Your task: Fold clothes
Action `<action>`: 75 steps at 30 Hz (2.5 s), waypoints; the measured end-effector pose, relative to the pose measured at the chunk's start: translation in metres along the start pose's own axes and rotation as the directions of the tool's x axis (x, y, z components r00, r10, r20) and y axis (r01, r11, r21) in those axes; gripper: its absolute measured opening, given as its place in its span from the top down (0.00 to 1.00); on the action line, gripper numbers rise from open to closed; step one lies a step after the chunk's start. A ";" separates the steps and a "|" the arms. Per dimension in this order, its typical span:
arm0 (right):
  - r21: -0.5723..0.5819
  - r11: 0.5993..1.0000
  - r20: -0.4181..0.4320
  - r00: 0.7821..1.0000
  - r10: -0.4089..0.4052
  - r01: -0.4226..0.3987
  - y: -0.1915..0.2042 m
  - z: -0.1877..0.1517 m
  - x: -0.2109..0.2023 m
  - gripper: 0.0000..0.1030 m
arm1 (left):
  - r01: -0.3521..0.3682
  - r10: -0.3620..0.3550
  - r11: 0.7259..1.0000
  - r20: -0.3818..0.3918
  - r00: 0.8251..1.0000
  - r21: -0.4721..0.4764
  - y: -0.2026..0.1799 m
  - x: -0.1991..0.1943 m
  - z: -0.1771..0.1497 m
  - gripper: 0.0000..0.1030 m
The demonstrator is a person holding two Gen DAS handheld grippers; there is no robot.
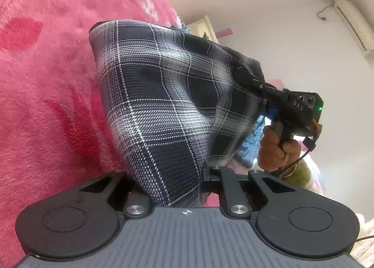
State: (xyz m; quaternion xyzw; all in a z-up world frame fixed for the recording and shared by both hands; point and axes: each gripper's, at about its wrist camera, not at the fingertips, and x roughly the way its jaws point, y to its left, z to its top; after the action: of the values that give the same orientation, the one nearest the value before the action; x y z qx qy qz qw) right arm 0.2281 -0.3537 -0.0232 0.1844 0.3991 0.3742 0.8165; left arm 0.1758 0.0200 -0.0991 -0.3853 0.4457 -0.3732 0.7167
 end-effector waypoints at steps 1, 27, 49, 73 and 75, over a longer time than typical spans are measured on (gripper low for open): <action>-0.006 1.000 0.006 1.000 0.000 0.000 0.006 0.001 -0.002 0.71 | 0.001 -0.001 1.000 0.013 1.000 0.006 -0.002 -0.006 0.000 0.86; -0.149 0.969 0.188 0.957 0.222 -0.196 0.138 0.162 0.179 0.72 | -0.135 0.066 0.978 0.378 0.924 0.160 0.000 -0.115 0.073 0.87; 0.212 0.977 0.027 0.999 -0.020 0.013 0.046 0.198 0.385 0.41 | -0.033 0.112 0.981 0.417 0.902 -0.191 0.130 -0.147 0.122 0.59; -0.428 0.863 -0.289 0.864 -0.412 0.269 0.284 0.222 0.519 0.37 | -0.338 0.287 0.941 0.535 0.795 -0.003 0.096 -0.164 0.082 0.55; -0.470 0.811 -0.296 0.804 -0.516 0.348 0.295 0.220 0.557 0.37 | -0.364 0.298 0.931 0.552 0.779 0.010 0.095 -0.164 0.079 0.59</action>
State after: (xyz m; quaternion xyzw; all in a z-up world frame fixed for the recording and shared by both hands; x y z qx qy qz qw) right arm 0.4884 0.2607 0.0026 -0.1639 0.5094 0.2760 0.7984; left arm 0.2144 0.2218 -0.1012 -0.3481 0.2632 -0.1425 0.8884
